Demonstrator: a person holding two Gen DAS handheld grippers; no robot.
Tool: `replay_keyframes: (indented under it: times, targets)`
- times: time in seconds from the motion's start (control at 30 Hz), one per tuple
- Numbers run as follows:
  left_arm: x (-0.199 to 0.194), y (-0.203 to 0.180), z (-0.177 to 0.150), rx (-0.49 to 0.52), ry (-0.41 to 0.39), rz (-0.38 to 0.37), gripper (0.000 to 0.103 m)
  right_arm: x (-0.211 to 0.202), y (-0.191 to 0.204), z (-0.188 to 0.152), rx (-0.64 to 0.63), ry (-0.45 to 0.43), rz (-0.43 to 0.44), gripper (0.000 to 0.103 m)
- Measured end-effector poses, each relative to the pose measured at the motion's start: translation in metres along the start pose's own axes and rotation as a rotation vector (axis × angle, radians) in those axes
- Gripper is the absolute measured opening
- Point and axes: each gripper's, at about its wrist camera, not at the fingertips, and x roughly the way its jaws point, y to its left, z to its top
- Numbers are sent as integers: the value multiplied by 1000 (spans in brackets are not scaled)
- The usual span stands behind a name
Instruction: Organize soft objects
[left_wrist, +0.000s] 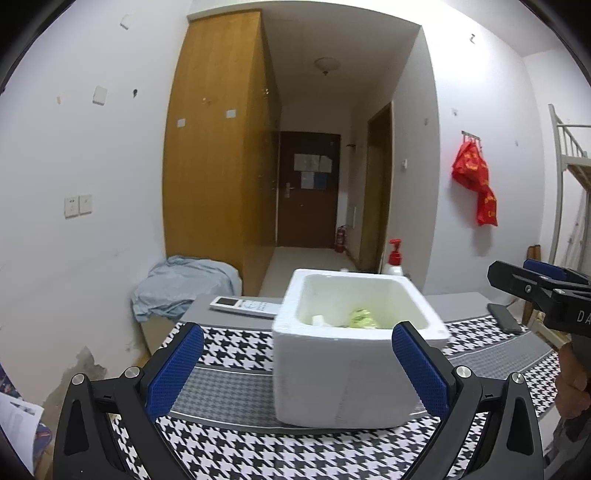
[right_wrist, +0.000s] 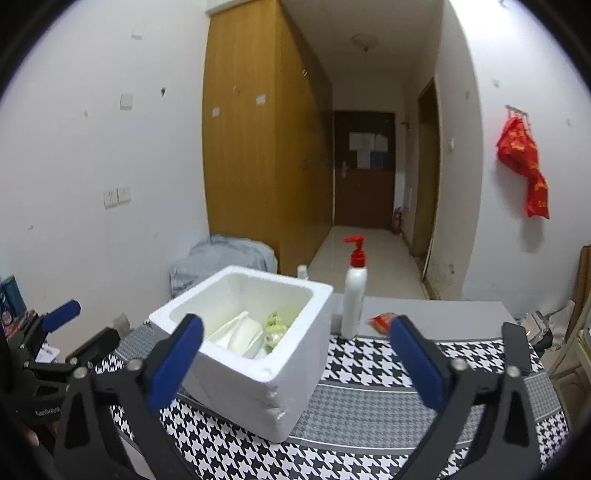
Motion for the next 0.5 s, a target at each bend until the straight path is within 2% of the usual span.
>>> replay_keyframes:
  times: [0.13, 0.33, 0.5]
  targets:
    - [-9, -8, -2, -11, -9, -33, 102, -21, -2, -9, 7, -57, -40, 103]
    - [-17, -15, -5, -15, -18, -60, 102, -36, -2, -23, -7, -81, -90, 103]
    - [-21, -19, -8, -16, -27, -71, 102, -37, -13, -35, 39, -48, -42, 103]
